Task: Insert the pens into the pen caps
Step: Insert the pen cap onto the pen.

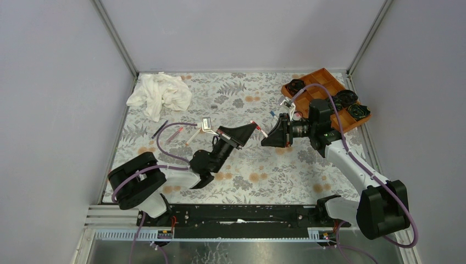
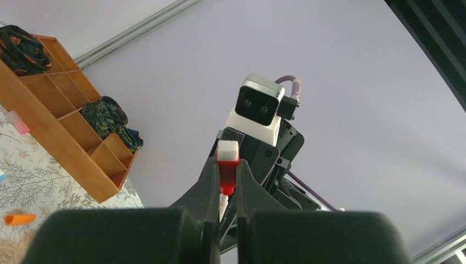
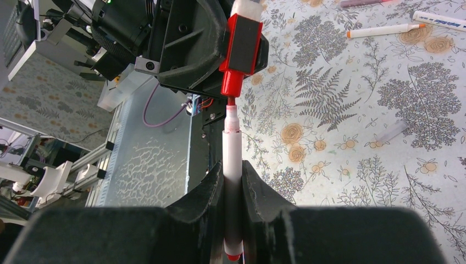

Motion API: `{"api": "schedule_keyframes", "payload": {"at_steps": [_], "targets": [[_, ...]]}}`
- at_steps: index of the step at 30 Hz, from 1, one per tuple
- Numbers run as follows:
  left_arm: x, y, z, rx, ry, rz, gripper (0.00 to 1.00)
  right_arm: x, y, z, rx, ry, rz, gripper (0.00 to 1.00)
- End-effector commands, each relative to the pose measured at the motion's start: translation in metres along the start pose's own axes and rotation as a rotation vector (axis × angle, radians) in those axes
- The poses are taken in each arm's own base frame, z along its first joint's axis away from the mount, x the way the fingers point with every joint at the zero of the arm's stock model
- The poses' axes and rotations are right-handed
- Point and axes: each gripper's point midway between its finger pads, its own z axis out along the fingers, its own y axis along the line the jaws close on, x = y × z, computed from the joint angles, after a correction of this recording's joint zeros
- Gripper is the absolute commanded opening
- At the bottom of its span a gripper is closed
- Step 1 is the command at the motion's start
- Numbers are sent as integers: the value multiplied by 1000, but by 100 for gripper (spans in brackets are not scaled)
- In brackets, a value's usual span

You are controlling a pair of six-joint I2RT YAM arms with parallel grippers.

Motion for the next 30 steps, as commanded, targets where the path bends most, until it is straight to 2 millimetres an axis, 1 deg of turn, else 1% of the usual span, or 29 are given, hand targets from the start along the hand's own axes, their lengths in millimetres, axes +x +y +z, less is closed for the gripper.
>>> {"api": "schedule_keyframes", "payload": {"at_steps": [1, 8, 11, 14, 17, 25, 28, 30], "targets": [[-1, -19, 3, 78, -9, -30, 0, -7, 3, 0, 0, -8, -26, 0], [1, -17, 3, 73, -5, -39, 0, -7, 3, 0, 0, -7, -23, 0], [0, -21, 4, 83, -7, -38, 0, -7, 2, 0, 0, -7, -25, 0], [3, -24, 4, 99, 11, -18, 0, -8, 2, 0, 8, -9, -26, 0], [10, -25, 3, 113, 49, 19, 0, -8, 0, 0, 22, -11, -26, 0], [32, -16, -3, 80, 161, 108, 0, -12, 0, 0, 35, -24, -26, 0], [48, -15, -6, 71, 209, 155, 0, -14, 1, 0, 34, -34, -27, 0], [61, -15, -9, 72, 239, 223, 0, -14, 1, 0, 33, -39, -23, 0]]}}
